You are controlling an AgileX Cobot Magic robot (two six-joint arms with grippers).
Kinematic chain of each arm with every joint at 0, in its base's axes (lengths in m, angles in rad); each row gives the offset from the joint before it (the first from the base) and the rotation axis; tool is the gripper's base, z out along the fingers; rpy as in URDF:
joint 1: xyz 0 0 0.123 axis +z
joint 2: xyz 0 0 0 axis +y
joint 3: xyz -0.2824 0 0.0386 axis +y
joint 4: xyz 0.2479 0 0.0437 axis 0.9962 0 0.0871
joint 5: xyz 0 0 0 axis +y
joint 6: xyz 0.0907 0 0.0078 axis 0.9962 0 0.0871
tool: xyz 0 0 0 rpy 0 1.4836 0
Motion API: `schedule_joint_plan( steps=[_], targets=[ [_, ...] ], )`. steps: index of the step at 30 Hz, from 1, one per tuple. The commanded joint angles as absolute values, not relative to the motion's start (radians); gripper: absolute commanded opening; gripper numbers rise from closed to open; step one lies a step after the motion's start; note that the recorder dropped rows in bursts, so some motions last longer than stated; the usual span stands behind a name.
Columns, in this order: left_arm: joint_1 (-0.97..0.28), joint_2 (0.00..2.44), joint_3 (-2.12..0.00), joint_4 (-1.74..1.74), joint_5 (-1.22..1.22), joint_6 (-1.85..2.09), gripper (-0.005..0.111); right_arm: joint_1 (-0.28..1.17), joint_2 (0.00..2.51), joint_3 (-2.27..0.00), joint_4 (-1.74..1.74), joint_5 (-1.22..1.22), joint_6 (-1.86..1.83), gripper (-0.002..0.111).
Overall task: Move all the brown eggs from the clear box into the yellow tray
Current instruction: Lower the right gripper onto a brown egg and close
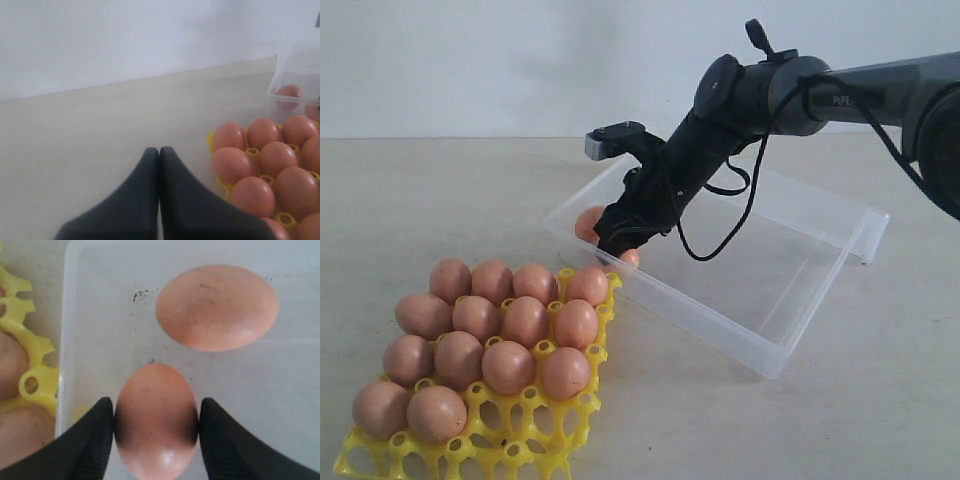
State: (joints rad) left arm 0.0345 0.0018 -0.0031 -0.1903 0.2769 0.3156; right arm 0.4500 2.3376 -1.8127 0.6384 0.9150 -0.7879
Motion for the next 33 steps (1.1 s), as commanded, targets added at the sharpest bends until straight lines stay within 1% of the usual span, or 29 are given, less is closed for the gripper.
schedule_joint_plan(
  steps=[1,9,10,11,12,14,15,20,24,29,33],
  targets=[
    [0.026,0.0,0.0,-0.19,0.265,0.315,-0.004,0.45,2.36,-1.815,0.619,0.909,-0.786,0.05],
    [0.026,0.0,0.0,-0.19,0.265,0.315,-0.004,0.45,2.4,-1.815,0.571,0.881,-0.801,0.05],
    [0.026,0.0,0.0,-0.19,0.265,0.315,-0.004,0.45,2.402,-1.815,0.562,0.871,-0.801,0.047],
    [0.026,0.0,0.0,-0.19,0.265,0.315,-0.004,0.45,2.404,-1.815,0.552,0.864,-0.801,0.041],
    [0.026,0.0,0.0,-0.19,0.265,0.315,-0.004,0.45,2.404,-1.815,0.547,0.857,-0.801,0.03],
    [0.026,0.0,0.0,-0.19,0.265,0.315,-0.004,0.45,2.404,-1.815,0.547,0.834,-0.791,0.003],
    [0.026,0.0,0.0,-0.19,0.265,0.315,-0.004,0.45,2.404,-1.815,0.547,0.814,-0.775,0.001],
    [0.026,0.0,0.0,-0.19,0.265,0.315,-0.004,0.45,2.404,-1.815,0.547,0.74,-0.638,0.0],
    [0.026,0.0,0.0,-0.19,0.265,0.315,-0.004,0.45,2.404,-1.815,0.547,0.744,-0.536,0.0],
    [0.026,0.0,0.0,-0.19,0.265,0.315,-0.004,0.45,2.394,-1.815,0.547,0.733,-0.526,0.0],
    [0.026,0.0,0.0,-0.19,0.265,0.315,-0.004,0.45,2.338,-1.815,0.549,0.724,-0.527,0.0]
  ],
)
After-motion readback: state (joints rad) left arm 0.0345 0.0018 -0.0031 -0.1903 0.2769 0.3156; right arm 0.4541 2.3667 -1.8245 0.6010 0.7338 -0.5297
